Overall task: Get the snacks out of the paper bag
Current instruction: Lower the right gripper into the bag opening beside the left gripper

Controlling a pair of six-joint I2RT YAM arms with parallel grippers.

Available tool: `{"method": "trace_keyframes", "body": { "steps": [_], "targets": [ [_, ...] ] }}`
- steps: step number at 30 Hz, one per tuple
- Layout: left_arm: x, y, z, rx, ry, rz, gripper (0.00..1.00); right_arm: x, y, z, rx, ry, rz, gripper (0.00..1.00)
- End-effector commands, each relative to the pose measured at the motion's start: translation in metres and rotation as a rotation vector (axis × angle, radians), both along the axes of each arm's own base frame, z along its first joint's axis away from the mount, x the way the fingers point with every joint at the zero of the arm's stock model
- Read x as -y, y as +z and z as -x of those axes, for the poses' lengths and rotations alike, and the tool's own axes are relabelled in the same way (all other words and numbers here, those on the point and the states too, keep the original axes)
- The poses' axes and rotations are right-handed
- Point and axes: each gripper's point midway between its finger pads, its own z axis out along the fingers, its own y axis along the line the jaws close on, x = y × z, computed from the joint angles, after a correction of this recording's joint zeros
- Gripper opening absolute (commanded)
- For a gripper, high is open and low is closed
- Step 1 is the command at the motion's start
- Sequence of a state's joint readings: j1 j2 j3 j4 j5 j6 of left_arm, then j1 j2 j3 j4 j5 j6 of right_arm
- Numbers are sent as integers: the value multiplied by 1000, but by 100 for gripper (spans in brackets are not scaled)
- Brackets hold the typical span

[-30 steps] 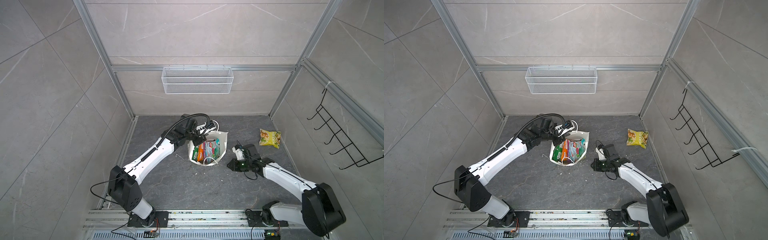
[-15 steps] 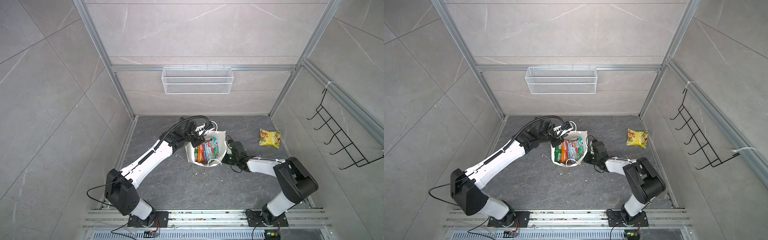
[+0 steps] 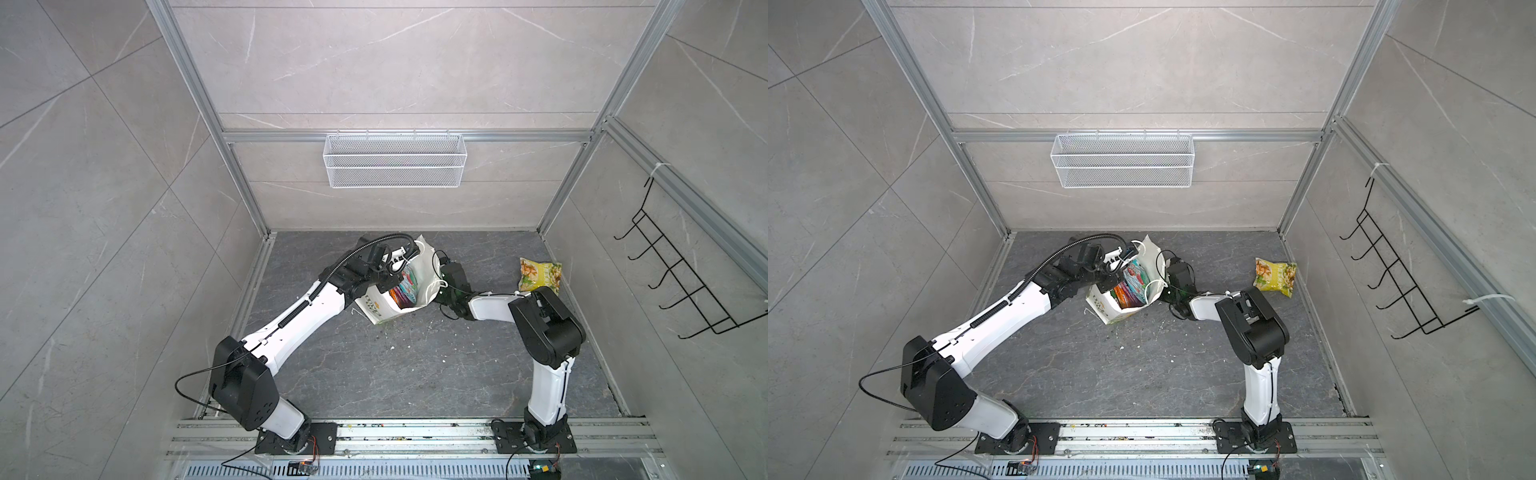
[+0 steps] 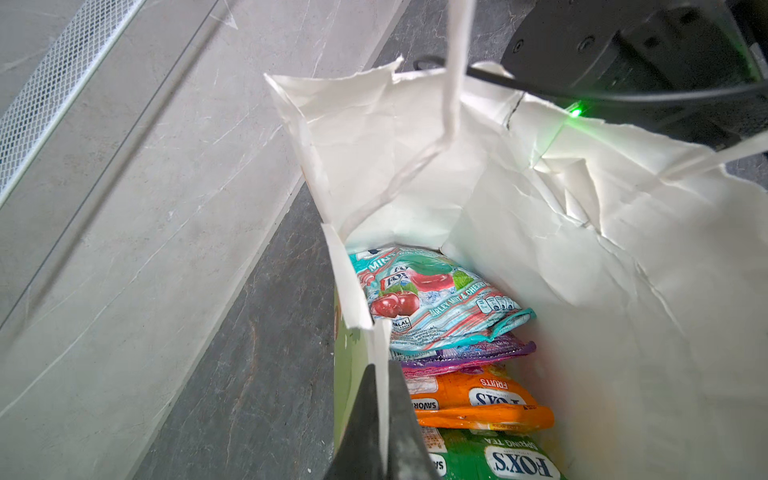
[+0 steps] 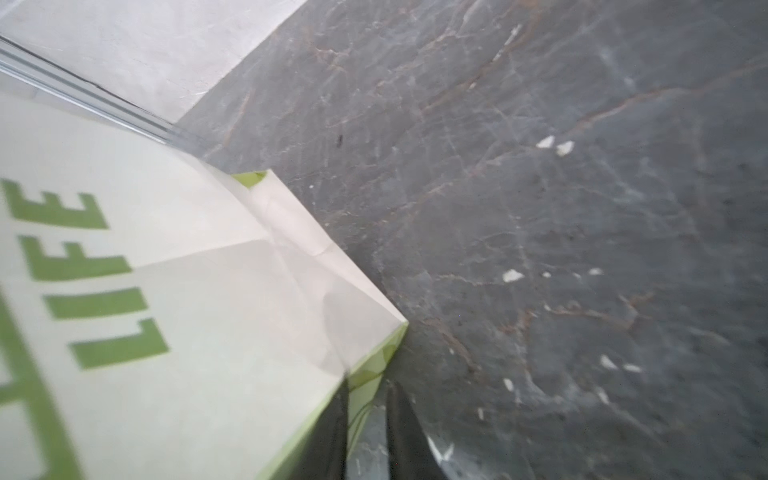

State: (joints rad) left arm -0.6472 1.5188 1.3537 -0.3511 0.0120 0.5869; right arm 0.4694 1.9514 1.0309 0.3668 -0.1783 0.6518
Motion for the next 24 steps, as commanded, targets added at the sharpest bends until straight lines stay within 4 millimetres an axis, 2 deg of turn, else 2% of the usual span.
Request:
{"method": "trace_keyframes", "body": {
  "steps": [1, 2, 5, 6, 7, 9, 13, 14, 16, 19, 21, 24],
  "targets": [
    [22, 36, 12, 76, -105, 123, 0, 14, 46, 8, 108, 1, 97, 24],
    [23, 36, 13, 72, -110, 130, 0, 26, 47, 13, 107, -19, 147, 24],
    [28, 37, 17, 52, -132, 158, 0, 61, 72, 25, 175, -58, 266, 22],
    [30, 38, 18, 48, -135, 169, 0, 75, 87, 27, 212, -82, 308, 15],
    [32, 39, 19, 42, -137, 177, 0, 91, 95, 29, 228, -117, 354, 1],
    [36, 37, 25, 31, -144, 173, 0, 118, 116, 31, 258, -166, 391, 0],
    [40, 31, 33, 34, -143, 165, 0, 143, 151, 32, 205, -88, 326, 0],
    [40, 30, 35, 28, -142, 167, 0, 144, 166, 34, 216, -71, 310, 1],
    [40, 26, 38, 12, -137, 170, 0, 141, 192, 41, 253, -29, 286, 8],
    [41, 23, 43, -2, -137, 186, 0, 120, 233, 62, 318, 89, 191, 14],
    [42, 23, 46, -16, -137, 195, 0, 94, 252, 82, 349, 204, 66, 15],
    [44, 22, 53, -38, -151, 212, 0, 45, 256, 116, 365, 399, 27, 15]
  ]
}}
